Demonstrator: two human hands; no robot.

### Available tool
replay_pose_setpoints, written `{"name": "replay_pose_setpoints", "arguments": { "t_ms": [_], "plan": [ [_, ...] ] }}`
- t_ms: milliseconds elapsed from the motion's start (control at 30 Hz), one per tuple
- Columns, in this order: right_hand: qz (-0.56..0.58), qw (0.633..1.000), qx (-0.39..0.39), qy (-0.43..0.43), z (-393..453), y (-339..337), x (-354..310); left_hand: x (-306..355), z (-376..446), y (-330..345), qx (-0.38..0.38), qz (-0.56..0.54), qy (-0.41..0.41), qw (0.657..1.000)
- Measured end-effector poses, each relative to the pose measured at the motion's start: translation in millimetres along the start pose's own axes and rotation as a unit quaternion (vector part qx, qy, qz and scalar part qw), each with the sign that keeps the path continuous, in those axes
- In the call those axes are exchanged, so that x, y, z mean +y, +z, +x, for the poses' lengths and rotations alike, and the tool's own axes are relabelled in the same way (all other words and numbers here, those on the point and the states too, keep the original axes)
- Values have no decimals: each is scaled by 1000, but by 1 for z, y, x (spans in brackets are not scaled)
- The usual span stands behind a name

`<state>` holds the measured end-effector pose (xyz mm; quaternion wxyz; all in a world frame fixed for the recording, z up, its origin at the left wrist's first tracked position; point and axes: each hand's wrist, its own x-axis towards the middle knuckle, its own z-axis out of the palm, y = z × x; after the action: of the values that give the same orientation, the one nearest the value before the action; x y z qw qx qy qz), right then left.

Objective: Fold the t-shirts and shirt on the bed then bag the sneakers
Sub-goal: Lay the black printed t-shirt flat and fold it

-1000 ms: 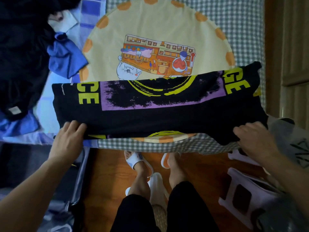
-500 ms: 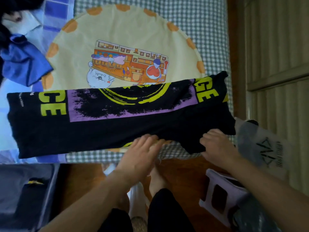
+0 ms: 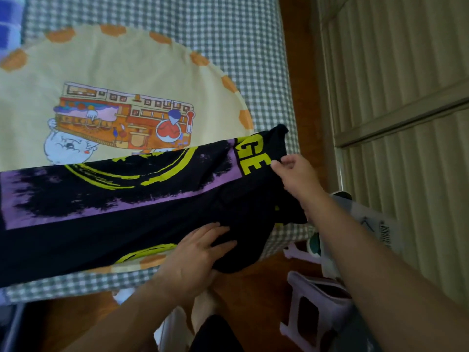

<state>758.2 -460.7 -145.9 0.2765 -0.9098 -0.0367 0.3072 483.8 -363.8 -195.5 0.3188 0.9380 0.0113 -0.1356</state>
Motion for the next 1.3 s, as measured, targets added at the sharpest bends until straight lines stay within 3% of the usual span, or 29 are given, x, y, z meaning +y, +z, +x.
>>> {"name": "replay_pose_setpoints", "arguments": {
  "t_ms": [67,100,300,400,533,600,733,900,967,1067,1100,1167,1233,1300],
  "plan": [
    [84,993,-39,68,16,5,1,-3,-3,-1,-5,4,13,1000],
    [96,993,-23,67,18,6,1,-4,-5,-2,-2,3,14,1000],
    [51,992,115,-24,-8,0,4,-1,-14,-15,-4,-57,29,998],
    [18,995,95,20,-16,12,22,-2,-19,-20,-20,-63,34,997],
    [58,993,73,67,-11,19,27,-3,-23,-23,-39,-99,16,994],
    [79,994,51,60,-15,14,23,-6,-24,-25,-28,-119,22,992],
    [144,984,86,53,-32,8,22,-8,-30,-33,20,-165,34,985],
    [-2,993,65,97,-38,33,44,-11,-41,-29,12,-166,26,986],
    [-72,988,131,38,-47,34,46,-12,-43,-25,-6,-135,29,990],
    [-219,927,227,-203,-75,32,48,-12,-45,-22,-25,-92,40,995],
    [-241,906,193,-290,-83,34,54,-12,-46,-22,-28,-75,49,996],
    [-315,860,35,-399,-85,39,78,-12,-47,-23,-32,-36,60,997],
    [-437,788,-110,-419,-77,36,102,-11,-47,-24,-33,-4,69,997],
    [-501,731,-162,-434,-67,27,109,-9,-48,-27,-31,9,84,996]
  ]
}}
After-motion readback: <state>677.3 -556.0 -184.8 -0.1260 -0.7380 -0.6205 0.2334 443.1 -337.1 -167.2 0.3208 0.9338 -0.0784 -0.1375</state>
